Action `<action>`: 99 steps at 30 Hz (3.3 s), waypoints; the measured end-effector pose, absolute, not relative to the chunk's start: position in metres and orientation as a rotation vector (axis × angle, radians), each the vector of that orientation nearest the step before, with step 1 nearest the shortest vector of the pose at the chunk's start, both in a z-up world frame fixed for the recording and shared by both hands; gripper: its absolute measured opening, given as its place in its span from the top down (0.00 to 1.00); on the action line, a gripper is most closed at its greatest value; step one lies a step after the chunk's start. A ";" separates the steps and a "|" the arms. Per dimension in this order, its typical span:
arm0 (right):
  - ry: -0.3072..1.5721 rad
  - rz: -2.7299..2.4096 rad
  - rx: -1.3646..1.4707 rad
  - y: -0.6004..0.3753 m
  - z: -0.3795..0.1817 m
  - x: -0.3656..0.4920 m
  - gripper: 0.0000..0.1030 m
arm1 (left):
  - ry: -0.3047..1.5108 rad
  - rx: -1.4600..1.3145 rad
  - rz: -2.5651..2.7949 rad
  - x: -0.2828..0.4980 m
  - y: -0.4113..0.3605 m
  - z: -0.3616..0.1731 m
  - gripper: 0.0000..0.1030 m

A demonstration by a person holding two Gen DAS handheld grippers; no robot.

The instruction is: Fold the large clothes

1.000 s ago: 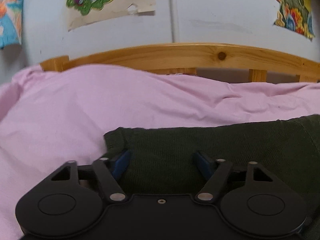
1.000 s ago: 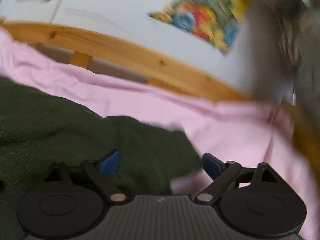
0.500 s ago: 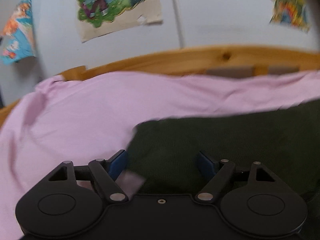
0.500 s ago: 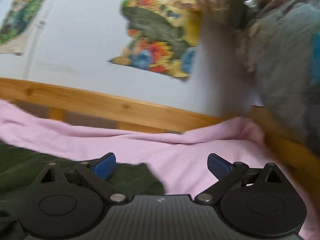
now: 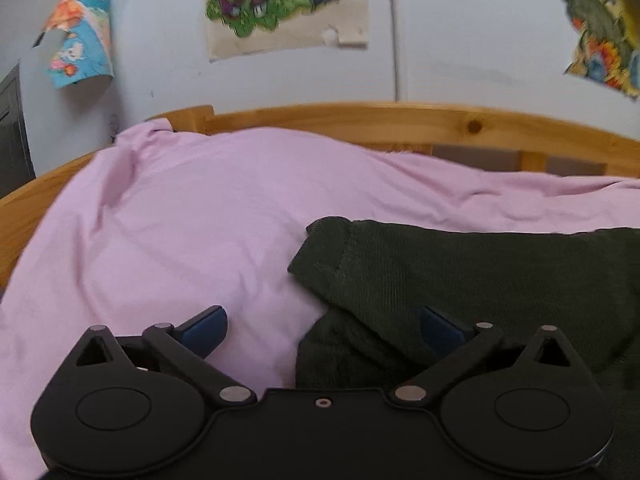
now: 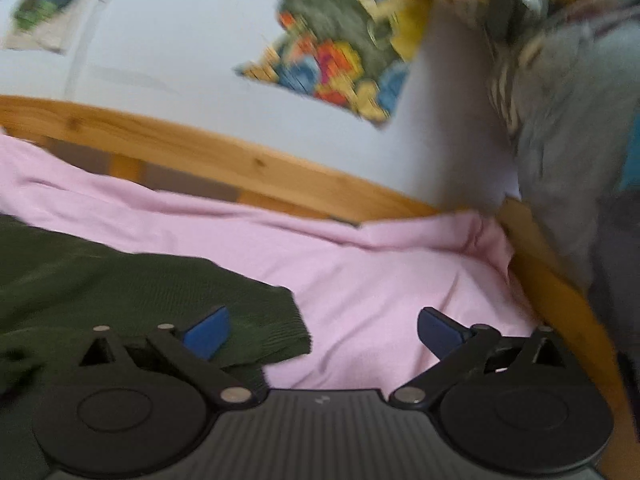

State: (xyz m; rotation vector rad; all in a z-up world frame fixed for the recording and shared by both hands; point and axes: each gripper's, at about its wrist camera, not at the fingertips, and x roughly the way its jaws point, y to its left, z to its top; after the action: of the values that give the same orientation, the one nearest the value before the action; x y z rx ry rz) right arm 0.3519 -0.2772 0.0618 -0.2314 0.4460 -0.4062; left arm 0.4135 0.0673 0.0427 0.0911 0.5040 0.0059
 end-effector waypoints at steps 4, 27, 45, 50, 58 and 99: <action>0.450 -0.240 -0.271 -0.245 0.077 0.297 0.00 | 0.511 0.124 -0.064 0.364 0.065 0.049 0.01; 0.665 0.313 -0.481 -0.103 0.002 0.070 0.00 | 0.854 0.382 -0.565 0.115 0.008 -0.015 0.01; 0.742 0.255 -0.138 -0.130 0.018 0.153 0.00 | 0.874 0.406 -0.546 0.122 0.018 -0.017 0.01; 0.809 0.225 0.128 -0.163 0.019 0.183 0.00 | 0.854 0.465 -0.497 0.128 0.017 -0.016 0.03; 0.805 0.227 0.062 -0.152 0.016 0.174 0.00 | 0.866 0.508 -0.507 0.131 0.022 -0.020 0.03; 0.725 0.324 -0.011 -0.136 0.023 0.123 0.00 | 0.809 0.404 -0.494 0.179 0.012 0.031 0.88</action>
State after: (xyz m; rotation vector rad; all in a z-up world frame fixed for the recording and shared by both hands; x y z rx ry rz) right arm 0.1230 -0.1362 0.0230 -0.0107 0.7247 0.3241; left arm 0.1792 0.0122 0.0313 0.4036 0.8087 -0.4940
